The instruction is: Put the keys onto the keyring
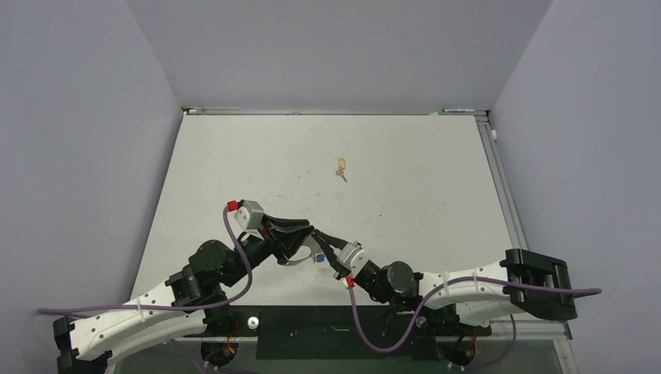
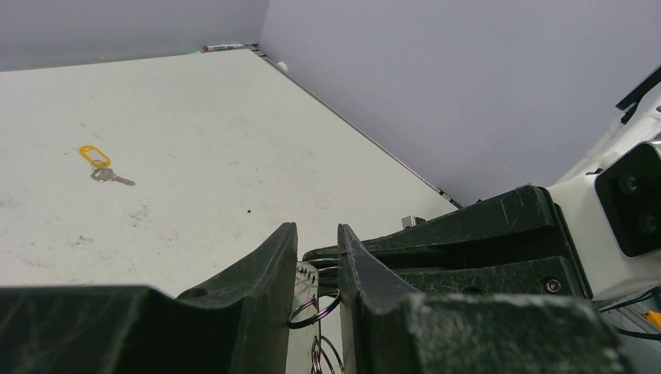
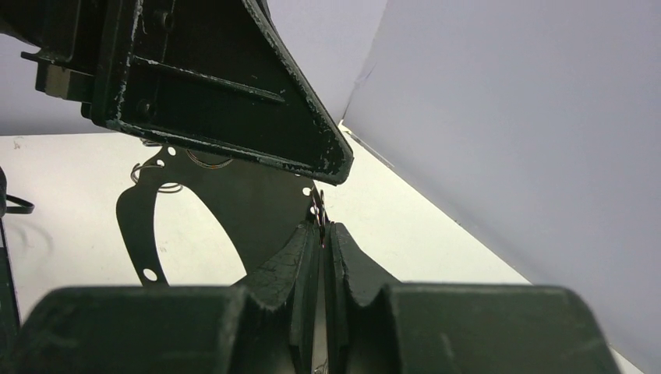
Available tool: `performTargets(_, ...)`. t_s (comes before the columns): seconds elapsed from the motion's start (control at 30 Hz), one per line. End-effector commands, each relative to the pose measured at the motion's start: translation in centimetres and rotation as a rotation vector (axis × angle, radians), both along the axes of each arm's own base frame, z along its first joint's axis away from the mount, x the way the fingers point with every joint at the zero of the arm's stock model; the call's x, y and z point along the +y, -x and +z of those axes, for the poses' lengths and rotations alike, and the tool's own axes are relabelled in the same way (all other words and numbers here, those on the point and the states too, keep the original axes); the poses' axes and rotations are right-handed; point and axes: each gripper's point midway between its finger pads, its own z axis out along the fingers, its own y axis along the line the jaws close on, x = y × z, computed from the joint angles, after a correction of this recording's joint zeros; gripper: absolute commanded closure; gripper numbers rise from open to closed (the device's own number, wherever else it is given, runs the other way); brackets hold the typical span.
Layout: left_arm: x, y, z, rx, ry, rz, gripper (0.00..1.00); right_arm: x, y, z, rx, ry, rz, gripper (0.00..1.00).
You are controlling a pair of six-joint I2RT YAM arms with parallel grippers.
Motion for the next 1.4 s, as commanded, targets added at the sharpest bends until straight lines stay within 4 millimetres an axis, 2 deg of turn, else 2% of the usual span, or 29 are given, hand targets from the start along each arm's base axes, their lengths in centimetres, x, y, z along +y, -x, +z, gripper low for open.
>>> performTargets(0.0, 0.6, 0.2, 3.1, -0.054, 0.096, 0.008, 1.00, -1.3, 0.2, 2.7, 0.022, -0.139, 0.002, 0.95)
performTargets(0.17, 0.9, 0.9, 3.5, -0.086, 0.130, -0.020, 1.00, -2.2, 0.0, 3.9, 0.069, -0.220, 0.000, 0.95)
performTargets(0.3, 1.0, 1.0, 3.5, -0.096, 0.147, -0.027, 1.00, -2.7, 0.5, 5.1, 0.079, -0.269, 0.045, 0.95)
performTargets(0.53, 1.3, 1.3, 4.3, -0.112, 0.172, -0.033, 1.00, -2.8, 1.2, 5.6, 0.075, -0.263, 0.110, 0.95)
performTargets(0.57, 1.4, 1.4, 4.4, -0.120, 0.172, -0.034, 0.98, -2.9, 1.2, 5.7, 0.080, -0.266, 0.111, 0.95)
performTargets(0.67, 1.5, 1.9, 4.8, -0.147, 0.174, -0.054, 0.80, -3.0, 1.4, 6.0, 0.088, -0.271, 0.124, 0.95)
performTargets(0.77, 1.6, 2.3, 5.1, -0.165, 0.158, -0.071, 0.67, -3.1, 1.6, 6.3, 0.092, -0.270, 0.135, 0.95)
performTargets(0.87, 1.7, 2.7, 5.2, -0.186, 0.139, -0.087, 0.64, -3.4, 1.5, 6.7, 0.105, -0.283, 0.132, 0.95)
performTargets(1.03, 1.1, 3.8, 5.3, -0.231, 0.116, -0.154, 0.63, -3.6, 1.2, 7.2, 0.132, -0.289, 0.125, 0.95)
performTargets(1.13, 1.1, 3.4, 4.7, -0.242, 0.064, -0.139, 0.52, -3.6, 1.4, 7.5, 0.127, -0.284, 0.143, 0.95)
performTargets(1.27, 1.0, 2.5, 4.1, -0.247, -0.016, -0.105, 0.43, -3.5, 2.0, 7.7, 0.120, -0.272, 0.174, 0.95)
performTargets(1.37, 0.2, 2.3, 3.4, -0.244, -0.069, -0.118, 0.44, -3.3, 2.5, 7.9, 0.114, -0.266, 0.204, 0.95)
